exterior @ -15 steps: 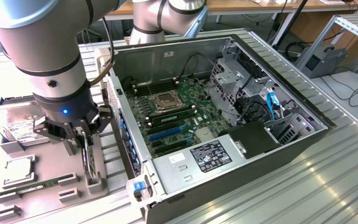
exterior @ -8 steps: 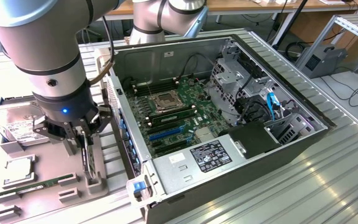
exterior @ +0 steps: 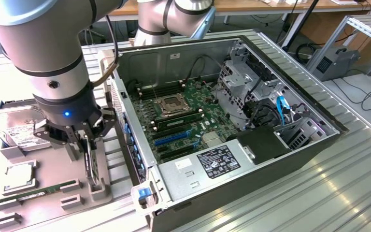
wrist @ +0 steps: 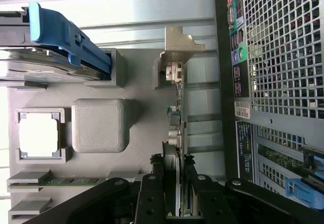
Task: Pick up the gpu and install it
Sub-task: 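Pick up the gpu and move the gpu toward the slot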
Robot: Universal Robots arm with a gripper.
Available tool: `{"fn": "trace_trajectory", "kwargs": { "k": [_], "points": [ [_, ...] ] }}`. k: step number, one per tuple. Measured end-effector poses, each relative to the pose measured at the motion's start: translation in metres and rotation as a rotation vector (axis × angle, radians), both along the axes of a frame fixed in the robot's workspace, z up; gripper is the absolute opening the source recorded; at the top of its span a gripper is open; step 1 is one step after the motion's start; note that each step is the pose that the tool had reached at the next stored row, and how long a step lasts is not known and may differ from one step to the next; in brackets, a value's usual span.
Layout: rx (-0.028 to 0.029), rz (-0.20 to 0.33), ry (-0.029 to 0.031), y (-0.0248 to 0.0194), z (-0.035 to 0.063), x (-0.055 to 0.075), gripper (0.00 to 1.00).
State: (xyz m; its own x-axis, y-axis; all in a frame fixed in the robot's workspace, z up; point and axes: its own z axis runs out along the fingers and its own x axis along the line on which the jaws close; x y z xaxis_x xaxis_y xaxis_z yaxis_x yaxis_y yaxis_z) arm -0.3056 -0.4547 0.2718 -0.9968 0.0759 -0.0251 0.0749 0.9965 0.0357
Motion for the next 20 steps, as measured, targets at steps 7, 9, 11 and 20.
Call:
{"fn": "trace_trajectory", "kwargs": {
  "k": [7,9,11,20],
  "points": [
    [0.0,0.0,0.0,0.0,0.0017,0.0,0.26],
    [0.0,0.0,0.0,0.0,0.0022,0.0,0.26],
    [0.0,0.0,0.0,0.0,0.0027,0.0,0.26],
    [0.0,0.0,0.0001,0.0,0.0055,0.0,0.26]
  ]
}}
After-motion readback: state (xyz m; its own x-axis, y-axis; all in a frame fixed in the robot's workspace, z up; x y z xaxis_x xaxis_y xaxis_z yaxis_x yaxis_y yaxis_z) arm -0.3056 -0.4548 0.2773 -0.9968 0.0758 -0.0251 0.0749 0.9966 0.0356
